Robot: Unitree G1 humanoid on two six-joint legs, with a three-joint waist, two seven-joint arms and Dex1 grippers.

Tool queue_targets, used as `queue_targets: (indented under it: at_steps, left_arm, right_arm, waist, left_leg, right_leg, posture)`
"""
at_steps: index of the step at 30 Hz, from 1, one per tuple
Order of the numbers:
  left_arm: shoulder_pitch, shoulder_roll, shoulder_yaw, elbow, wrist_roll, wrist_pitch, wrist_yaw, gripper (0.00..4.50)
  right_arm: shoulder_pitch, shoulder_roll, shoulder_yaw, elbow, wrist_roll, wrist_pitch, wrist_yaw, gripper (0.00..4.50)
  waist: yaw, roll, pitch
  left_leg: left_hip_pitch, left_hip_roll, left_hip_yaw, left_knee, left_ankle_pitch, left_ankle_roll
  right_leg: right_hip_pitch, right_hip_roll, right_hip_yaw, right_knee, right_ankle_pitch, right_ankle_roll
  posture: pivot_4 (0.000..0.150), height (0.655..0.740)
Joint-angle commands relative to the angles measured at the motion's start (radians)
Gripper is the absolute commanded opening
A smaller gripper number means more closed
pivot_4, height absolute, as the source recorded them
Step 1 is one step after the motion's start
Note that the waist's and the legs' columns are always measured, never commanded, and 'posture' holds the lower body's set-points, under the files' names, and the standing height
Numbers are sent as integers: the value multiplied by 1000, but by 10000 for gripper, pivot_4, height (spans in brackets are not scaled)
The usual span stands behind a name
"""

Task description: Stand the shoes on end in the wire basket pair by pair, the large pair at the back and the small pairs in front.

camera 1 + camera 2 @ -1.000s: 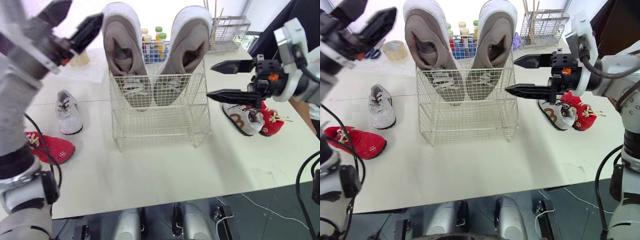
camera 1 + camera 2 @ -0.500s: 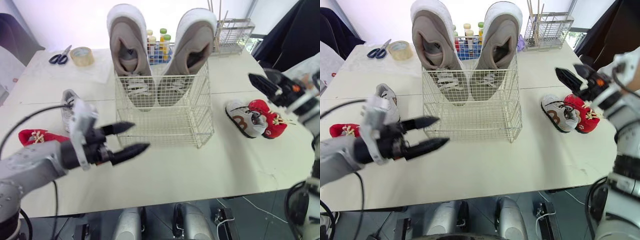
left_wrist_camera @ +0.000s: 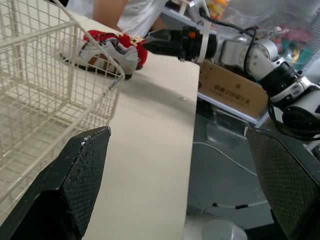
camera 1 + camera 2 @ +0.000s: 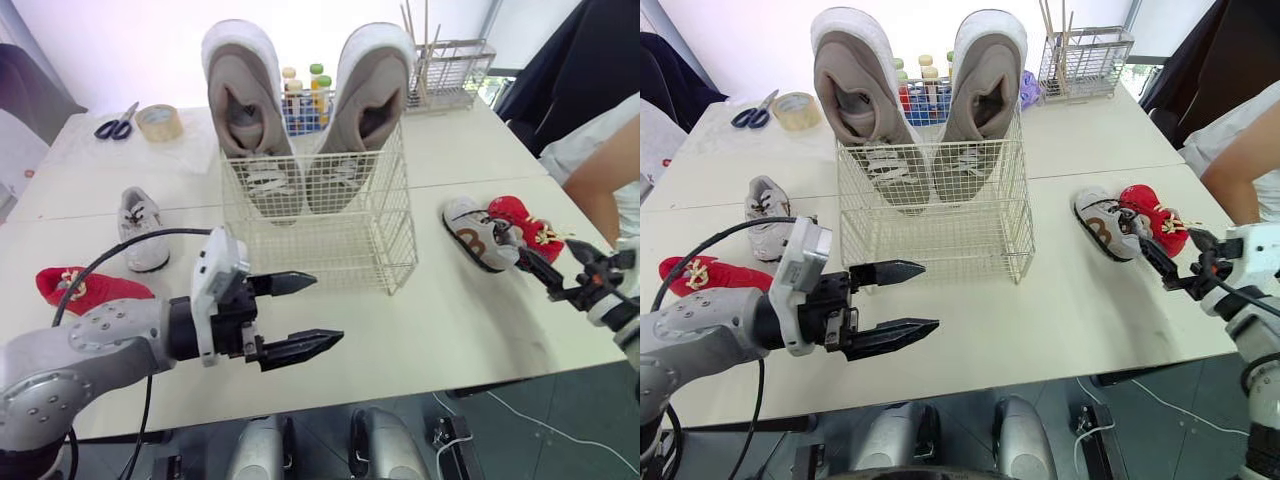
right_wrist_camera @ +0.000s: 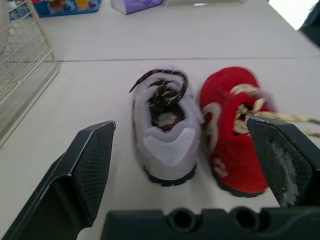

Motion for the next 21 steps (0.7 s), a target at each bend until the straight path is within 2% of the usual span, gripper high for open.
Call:
queue_targets:
  at_steps: [1,10,21]
  left_arm:
    - [-11,5,-12,-11,9,-30,7,44827]
    - [-4,28,-2,-26,-9,-50,67,44827]
    - [24,71,19,-38,-34,-74,117,44827]
  right_arm:
    - [-48,5,43,81,-24,-56,35,45000]
    - [-204,18,135,394,-118,-233,52,45000]
    - [-323,76,203,614,-170,-329,64,45000]
  waist:
    - [0,0,0]
    - [-1,0,0]
    - [-4,-1,-1]
  left_leg:
    - [0,0,0,0,0,0]
    - [0,0,0,0,1,-1]
    - [0,1,0,0,1,-2]
  right_leg:
    - [0,0,0,0,0,0]
    - [0,0,0,-1,0,0]
    - [2,0,0,-2,0,0]
  posture:
    - [1500,7400]
    - [1500,7400]
    - [1500,7400]
